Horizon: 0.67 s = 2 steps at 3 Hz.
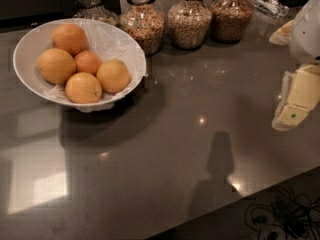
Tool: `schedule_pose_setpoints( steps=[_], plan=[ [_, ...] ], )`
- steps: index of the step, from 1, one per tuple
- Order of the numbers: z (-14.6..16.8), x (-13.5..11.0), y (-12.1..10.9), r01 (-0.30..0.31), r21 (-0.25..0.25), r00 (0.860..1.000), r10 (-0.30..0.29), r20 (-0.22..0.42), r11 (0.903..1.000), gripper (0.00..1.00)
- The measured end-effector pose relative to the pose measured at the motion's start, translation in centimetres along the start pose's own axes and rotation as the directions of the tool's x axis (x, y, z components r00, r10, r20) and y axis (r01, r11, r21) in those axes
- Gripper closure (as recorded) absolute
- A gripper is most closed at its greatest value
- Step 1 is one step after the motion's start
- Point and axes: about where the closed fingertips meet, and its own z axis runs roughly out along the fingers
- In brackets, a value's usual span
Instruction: Pick orange from white bowl
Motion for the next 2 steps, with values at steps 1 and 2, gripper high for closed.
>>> schedule_pose_setpoints(
  steps=[1, 2],
  plan=[
    [0.0, 0.0, 0.0, 0.000, 0.000, 1.000, 0.000, 0.000, 1.0000, 0.00],
    [1.2, -1.4, -0.9, 0.040, 0.011, 0.999, -0.040, 0.029, 0.9991, 0.00]
  ],
)
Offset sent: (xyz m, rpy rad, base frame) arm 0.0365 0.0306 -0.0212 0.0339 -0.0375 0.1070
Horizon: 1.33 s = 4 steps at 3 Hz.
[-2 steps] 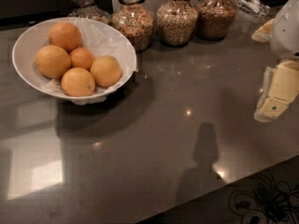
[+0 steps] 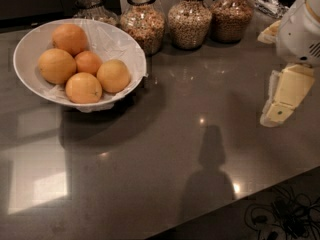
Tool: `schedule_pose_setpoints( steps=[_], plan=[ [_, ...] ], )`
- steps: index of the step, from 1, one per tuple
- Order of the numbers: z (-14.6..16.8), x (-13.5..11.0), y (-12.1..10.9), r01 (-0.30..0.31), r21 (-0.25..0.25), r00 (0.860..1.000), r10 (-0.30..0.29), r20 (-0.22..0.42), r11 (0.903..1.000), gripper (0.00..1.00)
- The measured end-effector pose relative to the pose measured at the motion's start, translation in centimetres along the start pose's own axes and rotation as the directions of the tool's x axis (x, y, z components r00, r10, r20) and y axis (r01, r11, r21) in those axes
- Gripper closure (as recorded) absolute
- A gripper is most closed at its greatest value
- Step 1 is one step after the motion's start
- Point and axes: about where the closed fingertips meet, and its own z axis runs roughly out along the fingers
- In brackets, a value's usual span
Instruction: Pick orange from white bowl
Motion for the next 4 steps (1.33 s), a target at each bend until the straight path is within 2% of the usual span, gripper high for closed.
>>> schedule_pose_setpoints(
  steps=[1, 2, 3, 4],
  plan=[
    [1.7, -2.8, -1.9, 0.060, 0.011, 0.996, -0.060, 0.071, 0.9982, 0.00],
    [3.5, -6.2, -4.0, 0.109, 0.019, 0.984, -0.110, 0.139, 0.9939, 0.00],
    [3.5, -6.3, -4.0, 0.109, 0.019, 0.984, -0.111, 0.139, 0.9939, 0.00],
    [4.3, -7.2, -3.8, 0.123, 0.010, 0.978, -0.123, 0.170, 0.9924, 0.00]
  ],
)
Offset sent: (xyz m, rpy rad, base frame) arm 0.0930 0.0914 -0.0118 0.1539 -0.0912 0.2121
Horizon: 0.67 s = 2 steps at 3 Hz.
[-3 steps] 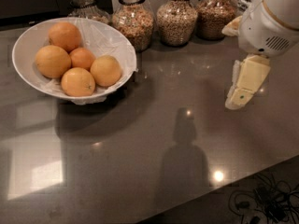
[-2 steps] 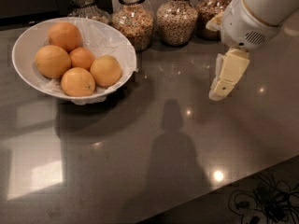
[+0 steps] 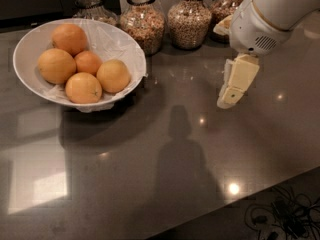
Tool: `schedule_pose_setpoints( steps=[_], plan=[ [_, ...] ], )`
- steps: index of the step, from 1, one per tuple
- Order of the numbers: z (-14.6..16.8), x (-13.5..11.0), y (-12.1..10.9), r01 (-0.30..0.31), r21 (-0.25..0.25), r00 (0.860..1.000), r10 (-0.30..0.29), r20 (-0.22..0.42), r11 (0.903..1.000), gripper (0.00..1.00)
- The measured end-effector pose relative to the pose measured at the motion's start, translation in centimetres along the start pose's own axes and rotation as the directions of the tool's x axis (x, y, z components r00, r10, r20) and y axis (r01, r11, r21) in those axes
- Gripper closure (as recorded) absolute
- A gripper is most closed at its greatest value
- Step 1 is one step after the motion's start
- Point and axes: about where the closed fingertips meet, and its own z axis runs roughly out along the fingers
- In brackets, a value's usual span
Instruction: Pick orange from white bowl
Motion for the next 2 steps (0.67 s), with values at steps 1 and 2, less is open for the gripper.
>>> schedule_pose_setpoints(
  steps=[1, 2],
  plan=[
    [2.5, -3.6, -1.3, 0.049, -0.016, 0.991, -0.046, 0.124, 0.9987, 0.00],
    [3.9, -5.9, -2.3, 0.071, -0.025, 0.977, -0.065, 0.203, 0.9971, 0.00]
  ],
)
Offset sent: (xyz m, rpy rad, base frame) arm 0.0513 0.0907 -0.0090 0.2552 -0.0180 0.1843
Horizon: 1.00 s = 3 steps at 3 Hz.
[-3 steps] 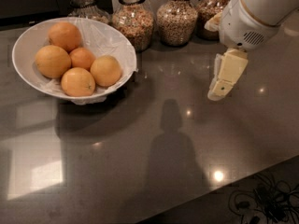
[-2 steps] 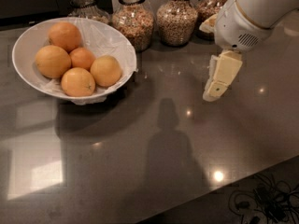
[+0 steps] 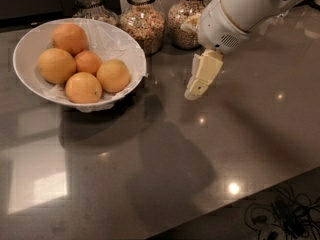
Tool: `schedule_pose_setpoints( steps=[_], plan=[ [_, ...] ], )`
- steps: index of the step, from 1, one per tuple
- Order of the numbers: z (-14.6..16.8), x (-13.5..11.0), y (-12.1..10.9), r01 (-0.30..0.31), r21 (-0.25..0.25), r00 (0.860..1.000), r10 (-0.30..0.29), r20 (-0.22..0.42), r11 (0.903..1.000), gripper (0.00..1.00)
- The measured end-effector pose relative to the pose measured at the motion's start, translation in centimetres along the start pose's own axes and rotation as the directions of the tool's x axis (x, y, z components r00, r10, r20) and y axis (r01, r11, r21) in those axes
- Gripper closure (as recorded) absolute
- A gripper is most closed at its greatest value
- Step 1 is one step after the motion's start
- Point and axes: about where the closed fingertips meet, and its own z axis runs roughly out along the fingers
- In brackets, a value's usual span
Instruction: Pick orange from white bowl
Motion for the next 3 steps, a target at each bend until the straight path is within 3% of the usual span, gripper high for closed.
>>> schedule_pose_setpoints(
  steps=[1, 2, 3],
  plan=[
    [2.4, -1.7, -1.0, -0.016, -0.042, 0.995, 0.020, 0.094, 0.9990, 0.00],
    [2.4, -1.7, -1.0, -0.016, -0.042, 0.995, 0.020, 0.094, 0.9990, 0.00],
    [4.2, -4.1, -1.3, 0.023, -0.042, 0.981, -0.014, 0.195, 0.9989, 0.00]
  ],
)
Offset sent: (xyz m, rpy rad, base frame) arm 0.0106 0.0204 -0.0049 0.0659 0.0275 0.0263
